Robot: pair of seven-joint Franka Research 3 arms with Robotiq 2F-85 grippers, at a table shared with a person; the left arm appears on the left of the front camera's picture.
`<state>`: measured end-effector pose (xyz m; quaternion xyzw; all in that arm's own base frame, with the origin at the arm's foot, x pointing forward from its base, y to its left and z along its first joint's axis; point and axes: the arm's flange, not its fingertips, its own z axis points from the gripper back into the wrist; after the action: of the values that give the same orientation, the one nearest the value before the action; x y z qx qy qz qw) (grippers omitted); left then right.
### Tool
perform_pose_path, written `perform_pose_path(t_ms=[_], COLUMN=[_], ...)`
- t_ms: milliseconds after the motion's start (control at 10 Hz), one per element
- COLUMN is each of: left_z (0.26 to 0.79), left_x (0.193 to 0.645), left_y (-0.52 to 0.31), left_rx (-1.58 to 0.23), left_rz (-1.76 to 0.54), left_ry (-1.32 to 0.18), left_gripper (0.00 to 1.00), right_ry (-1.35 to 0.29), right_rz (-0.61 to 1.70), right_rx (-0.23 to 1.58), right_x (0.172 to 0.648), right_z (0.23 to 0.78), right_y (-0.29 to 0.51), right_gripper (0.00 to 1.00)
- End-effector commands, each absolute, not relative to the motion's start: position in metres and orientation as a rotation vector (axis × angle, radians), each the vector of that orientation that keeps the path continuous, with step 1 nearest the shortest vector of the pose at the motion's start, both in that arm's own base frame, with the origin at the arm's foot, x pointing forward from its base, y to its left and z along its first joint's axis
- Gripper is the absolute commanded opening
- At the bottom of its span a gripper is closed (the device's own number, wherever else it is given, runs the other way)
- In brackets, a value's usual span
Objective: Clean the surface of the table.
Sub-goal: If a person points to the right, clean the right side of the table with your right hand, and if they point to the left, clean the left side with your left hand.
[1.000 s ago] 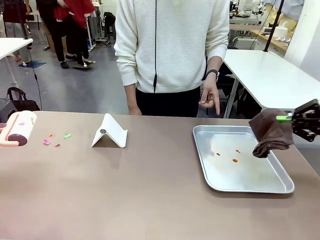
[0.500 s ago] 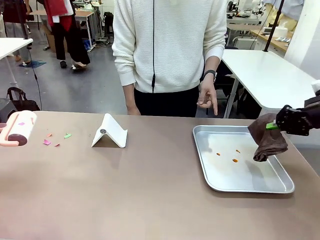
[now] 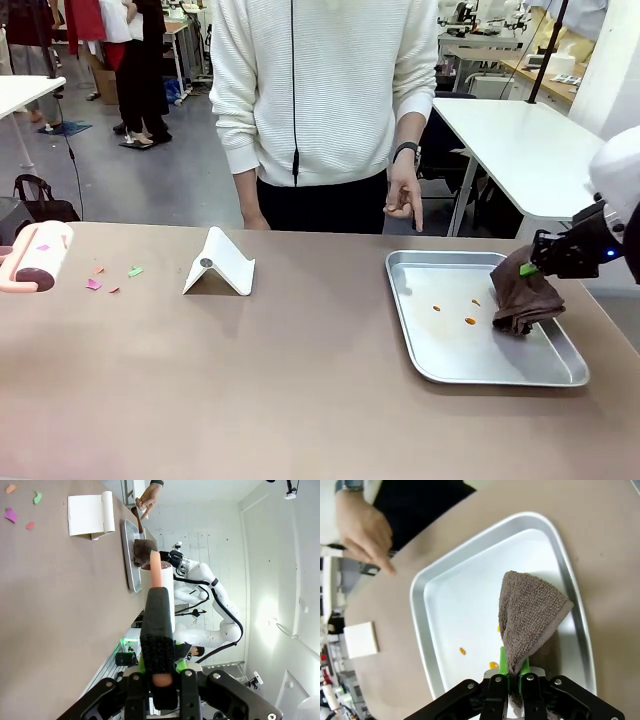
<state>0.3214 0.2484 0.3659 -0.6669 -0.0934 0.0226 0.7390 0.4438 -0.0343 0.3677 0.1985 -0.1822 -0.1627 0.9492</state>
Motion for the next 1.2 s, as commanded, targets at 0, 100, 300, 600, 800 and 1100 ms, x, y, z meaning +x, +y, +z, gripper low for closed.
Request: perform_pose_path(t_ms=[0,100,300,600,800,1100], left_z=[0.369,0.369,0.369,0.369,0.369,0.369], left_x=[0.318,0.318,0.318,0.318,0.318,0.318], left_y=[0.246,0.246,0.246,0.246,0.246,0.246], left_rx=[-1.465,-1.465,-1.465,-1.465,-1.465,-1.465], left_rz=[0.051,0.051,0.051,0.051,0.051,0.051], left_ry=[-0.200,-0.200,-0.200,-0.200,-0.200,-0.200], left_gripper=[0.00,0.00,0.00,0.00,0.00,0.00], right_ry=[-0.335,-0.318,-0.268,-0.203,-0.173,-0.145], right_rz=[-0.373,-0.368,-0.334,-0.287,-0.226,-0.111], right_rx=[0.407,0.392,0.394,0.389,0.394,0.420], right_x=[0.465,0.472,0.483,0.490,0.490,0.492], right_z=[0.362,0.350,0.330,0.311,0.305,0.310], right_y=[-0.027,-0.021,-0.008,0.013,0.029,0.064], right_gripper=[0.07,0.07,0.07,0.07,0.07,0.07])
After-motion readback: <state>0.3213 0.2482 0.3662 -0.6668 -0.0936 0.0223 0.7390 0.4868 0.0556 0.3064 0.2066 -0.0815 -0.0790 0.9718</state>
